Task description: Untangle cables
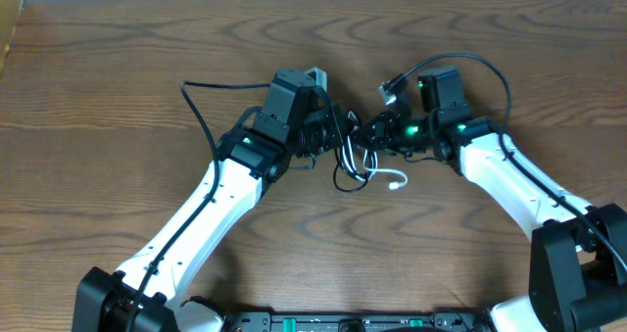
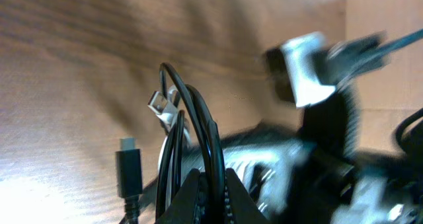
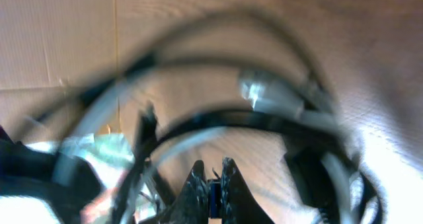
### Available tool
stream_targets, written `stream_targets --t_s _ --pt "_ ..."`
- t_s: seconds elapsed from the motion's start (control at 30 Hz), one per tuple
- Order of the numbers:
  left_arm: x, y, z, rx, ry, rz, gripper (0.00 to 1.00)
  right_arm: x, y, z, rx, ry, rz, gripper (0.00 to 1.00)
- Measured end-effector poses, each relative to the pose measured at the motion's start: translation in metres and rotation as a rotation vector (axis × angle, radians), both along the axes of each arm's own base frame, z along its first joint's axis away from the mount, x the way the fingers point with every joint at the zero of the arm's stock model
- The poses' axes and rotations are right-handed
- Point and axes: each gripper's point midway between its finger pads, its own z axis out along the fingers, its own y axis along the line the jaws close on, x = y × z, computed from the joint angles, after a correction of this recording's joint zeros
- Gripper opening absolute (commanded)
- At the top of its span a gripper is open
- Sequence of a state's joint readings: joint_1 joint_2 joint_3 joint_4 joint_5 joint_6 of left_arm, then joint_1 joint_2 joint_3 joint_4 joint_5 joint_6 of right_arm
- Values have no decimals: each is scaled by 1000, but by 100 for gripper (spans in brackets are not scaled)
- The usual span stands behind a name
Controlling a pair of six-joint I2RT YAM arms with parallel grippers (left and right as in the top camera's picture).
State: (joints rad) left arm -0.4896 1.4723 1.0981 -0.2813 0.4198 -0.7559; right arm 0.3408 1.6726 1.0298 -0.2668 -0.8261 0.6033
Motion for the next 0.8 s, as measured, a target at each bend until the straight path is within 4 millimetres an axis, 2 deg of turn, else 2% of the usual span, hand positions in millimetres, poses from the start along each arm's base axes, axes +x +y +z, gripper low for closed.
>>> stream_targets --t_s 0.13,0.17,0.27,0.33,0.5,0.67,0.8 --pt "10 -2 10 -43 -24 36 7 -18 16 -5 -20 23 51 2" --pt "11 -2 11 -51 -23 44 8 -21 19 -6 -25 28 60 10" --pt "14 1 12 -66 -14 68 7 -27 23 -9 -46 42 66 43" --pt "18 6 12 -69 -8 89 7 -24 20 -11 -59 42 46 55" --pt "24 17 12 -79 5 131 7 -2 -4 -9 -50 27 -23 53" --pt "26 19 12 -82 7 146 7 20 -29 6 23 -65 -31 52" --pt "28 25 7 -73 39 203 8 18 -31 17 79 -156 55 52"
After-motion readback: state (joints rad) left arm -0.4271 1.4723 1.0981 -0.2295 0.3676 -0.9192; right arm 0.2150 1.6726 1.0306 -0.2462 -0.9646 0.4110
